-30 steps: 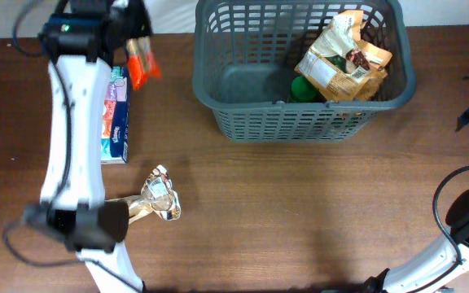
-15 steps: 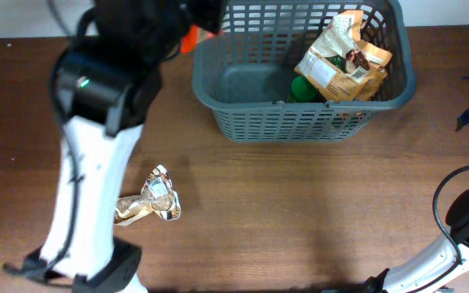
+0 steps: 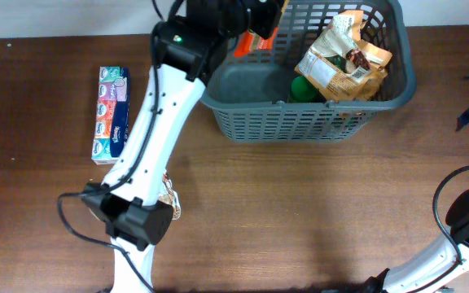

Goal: Pack container
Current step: 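Lift the spaghetti package and lower it into the basket, then release the package and pull the left gripper back left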

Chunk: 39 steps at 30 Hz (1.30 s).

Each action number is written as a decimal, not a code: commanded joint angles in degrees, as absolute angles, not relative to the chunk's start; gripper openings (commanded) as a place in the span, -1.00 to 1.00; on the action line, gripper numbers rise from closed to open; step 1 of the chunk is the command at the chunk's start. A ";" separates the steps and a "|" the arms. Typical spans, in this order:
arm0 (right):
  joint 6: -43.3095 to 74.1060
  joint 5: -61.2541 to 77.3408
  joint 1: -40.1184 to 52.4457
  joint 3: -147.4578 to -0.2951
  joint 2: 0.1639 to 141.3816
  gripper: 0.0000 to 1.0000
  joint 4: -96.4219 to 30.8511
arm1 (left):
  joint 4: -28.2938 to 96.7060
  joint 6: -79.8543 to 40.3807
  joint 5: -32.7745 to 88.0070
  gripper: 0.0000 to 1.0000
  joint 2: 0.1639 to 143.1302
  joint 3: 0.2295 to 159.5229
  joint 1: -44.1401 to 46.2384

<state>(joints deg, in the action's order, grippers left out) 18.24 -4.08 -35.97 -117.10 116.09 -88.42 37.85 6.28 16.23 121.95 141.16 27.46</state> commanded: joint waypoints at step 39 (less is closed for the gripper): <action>18.94 -4.56 -36.03 -116.77 115.87 0.97 -88.44 | 45.01 6.98 17.67 0.98 136.55 147.87 27.92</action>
<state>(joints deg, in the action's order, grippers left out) 18.24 -4.08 -35.97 -117.10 116.09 -88.40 45.25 6.48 17.17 138.98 142.67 29.15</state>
